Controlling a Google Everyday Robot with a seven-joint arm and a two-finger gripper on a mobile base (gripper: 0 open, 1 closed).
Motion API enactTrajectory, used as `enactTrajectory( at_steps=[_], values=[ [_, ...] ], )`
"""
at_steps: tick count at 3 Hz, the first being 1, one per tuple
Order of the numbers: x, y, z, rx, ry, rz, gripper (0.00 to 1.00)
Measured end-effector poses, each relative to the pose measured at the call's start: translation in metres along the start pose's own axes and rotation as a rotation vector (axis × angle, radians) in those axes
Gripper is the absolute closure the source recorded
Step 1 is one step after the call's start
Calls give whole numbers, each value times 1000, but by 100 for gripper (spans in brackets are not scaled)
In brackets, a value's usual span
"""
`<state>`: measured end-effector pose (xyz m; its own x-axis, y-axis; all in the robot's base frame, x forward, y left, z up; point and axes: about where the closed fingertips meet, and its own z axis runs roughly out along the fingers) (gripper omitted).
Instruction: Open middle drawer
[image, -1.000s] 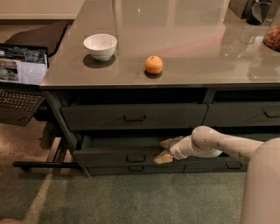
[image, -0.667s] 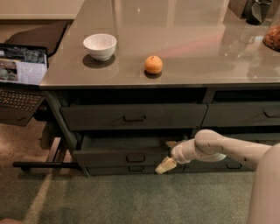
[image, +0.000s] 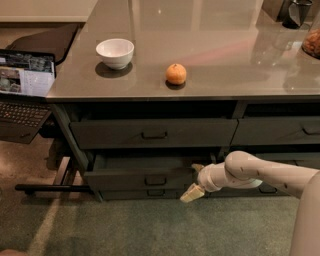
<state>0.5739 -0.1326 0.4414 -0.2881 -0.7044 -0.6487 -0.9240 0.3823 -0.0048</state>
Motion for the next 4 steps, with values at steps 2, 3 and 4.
enactTrajectory(
  at_steps=[2, 3, 4],
  values=[
    [4, 7, -4, -24, 36, -18, 65],
    [2, 5, -6, -24, 36, -18, 88],
    [2, 5, -6, -24, 36, -18, 87]
  ],
)
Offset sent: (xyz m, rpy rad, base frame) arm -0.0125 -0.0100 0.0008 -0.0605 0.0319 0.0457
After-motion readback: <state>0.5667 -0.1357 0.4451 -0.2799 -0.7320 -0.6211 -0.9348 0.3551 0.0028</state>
